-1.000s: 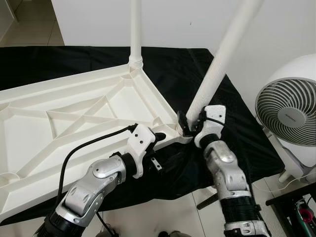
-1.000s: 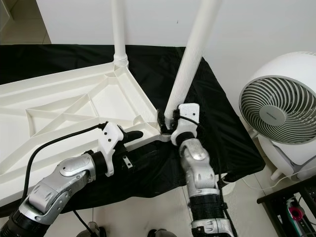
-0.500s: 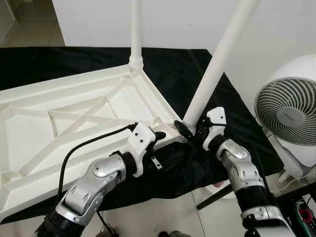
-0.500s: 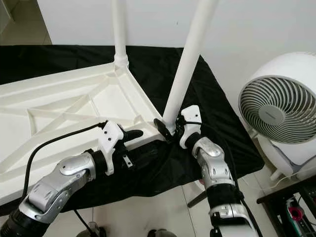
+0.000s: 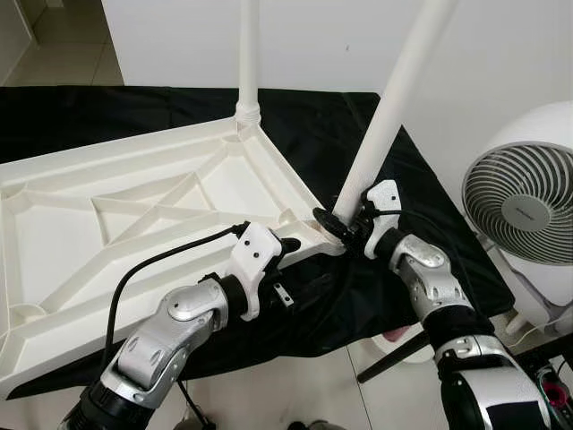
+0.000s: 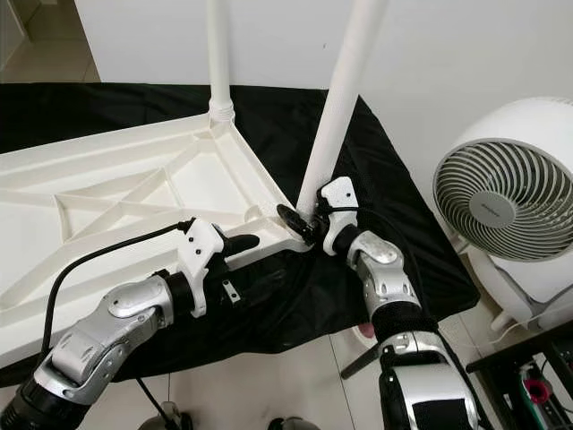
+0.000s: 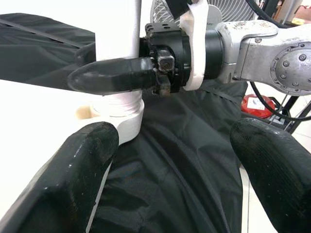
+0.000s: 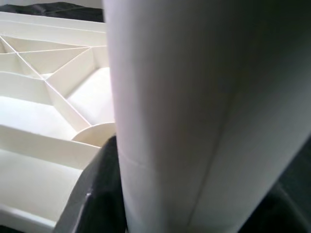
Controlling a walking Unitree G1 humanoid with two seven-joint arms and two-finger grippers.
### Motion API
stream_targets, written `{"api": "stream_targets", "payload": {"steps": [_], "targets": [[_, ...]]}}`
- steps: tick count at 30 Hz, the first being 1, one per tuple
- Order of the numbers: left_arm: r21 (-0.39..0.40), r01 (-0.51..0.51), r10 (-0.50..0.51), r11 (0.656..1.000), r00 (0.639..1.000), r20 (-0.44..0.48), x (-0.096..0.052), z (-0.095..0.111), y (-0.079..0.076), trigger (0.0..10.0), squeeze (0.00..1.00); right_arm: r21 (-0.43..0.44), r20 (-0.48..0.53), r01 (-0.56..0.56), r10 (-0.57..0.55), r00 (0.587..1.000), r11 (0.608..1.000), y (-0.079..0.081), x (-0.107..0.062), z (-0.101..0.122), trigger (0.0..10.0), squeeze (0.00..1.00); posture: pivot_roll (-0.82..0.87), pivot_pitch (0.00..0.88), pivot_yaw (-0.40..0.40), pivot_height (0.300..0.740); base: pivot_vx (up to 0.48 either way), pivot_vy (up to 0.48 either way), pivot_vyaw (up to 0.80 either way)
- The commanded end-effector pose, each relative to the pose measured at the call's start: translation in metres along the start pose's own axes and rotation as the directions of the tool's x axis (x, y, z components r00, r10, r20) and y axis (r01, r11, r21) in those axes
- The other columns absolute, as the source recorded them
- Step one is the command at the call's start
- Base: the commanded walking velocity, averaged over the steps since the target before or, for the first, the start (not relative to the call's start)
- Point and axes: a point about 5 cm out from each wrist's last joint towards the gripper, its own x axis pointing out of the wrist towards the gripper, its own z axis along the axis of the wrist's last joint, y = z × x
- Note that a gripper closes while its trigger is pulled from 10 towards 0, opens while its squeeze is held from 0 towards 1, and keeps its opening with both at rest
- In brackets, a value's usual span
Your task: Building children table
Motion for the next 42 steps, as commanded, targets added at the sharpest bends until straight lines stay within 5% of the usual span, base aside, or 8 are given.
{"api": "stream_targets", "payload": {"steps": [1,7,8,11,12,21,33,42], "targets": [[0.0,0.067,-0.067,0.998,0.998,0.006,0.0,0.002,-0.004,10.0,0.0,0.015,-0.063,-0.036,0.037,0.997,0.999,0.004,-0.004,-0.015,0.0,0.0,0.13,0.088,-0.097,0.74,0.0,0.0,0.0],[-0.001,0.068,-0.068,0.998,0.998,0.007,0.0,0.002,-0.004,10.0,0.0,0.009,-0.065,-0.022,0.022,0.998,1.0,0.0,-0.011,-0.019,0.0,0.0,0.12,0.093,-0.092,0.74,0.0,0.0,0.0],[-0.002,0.07,-0.07,0.998,0.998,0.008,0.001,0.003,-0.004,10.0,0.0,0.01,-0.063,-0.005,0.006,0.998,1.0,-0.002,-0.012,-0.019,2.5,0.0,0.11,0.094,-0.091,0.74,0.0,0.0,0.0],[-0.002,0.071,-0.071,0.997,0.997,0.008,0.001,0.003,-0.004,10.0,0.0,0.01,-0.061,0.007,-0.006,0.998,1.0,-0.003,-0.013,-0.019,2.5,0.0,0.11,0.094,-0.091,0.74,0.0,0.0,0.0],[-0.003,0.073,-0.073,0.997,0.997,0.009,0.001,0.003,-0.004,10.0,0.0,0.021,-0.05,0.041,-0.04,0.998,0.999,-0.005,-0.015,-0.018,10.0,0.0,0.11,0.096,-0.089,0.74,0.0,0.0,0.0],[-0.008,0.088,-0.088,0.996,0.996,0.004,0.001,0.001,-0.006,10.0,0.0,0.034,-0.073,0.202,-0.199,0.977,0.979,0.003,-0.017,-0.023,10.0,0.0,0.09,0.104,-0.08,0.74,0.0,0.0,0.0],[-0.017,0.104,-0.104,0.994,0.995,0.001,0.002,0.0,-0.008,10.0,0.0,0.103,-0.018,0.307,-0.307,0.952,0.946,0.043,-0.007,-0.016,10.0,0.0,0.08,0.111,-0.072,0.74,0.0,0.0,0.0],[-0.022,0.102,-0.102,0.995,0.995,0.0,0.001,-0.001,-0.009,10.0,0.0,0.147,-0.036,0.411,-0.41,0.911,0.9,0.045,-0.003,-0.018,10.0,0.0,0.08,0.114,-0.081,0.74,0.0,0.0,0.0]]}}
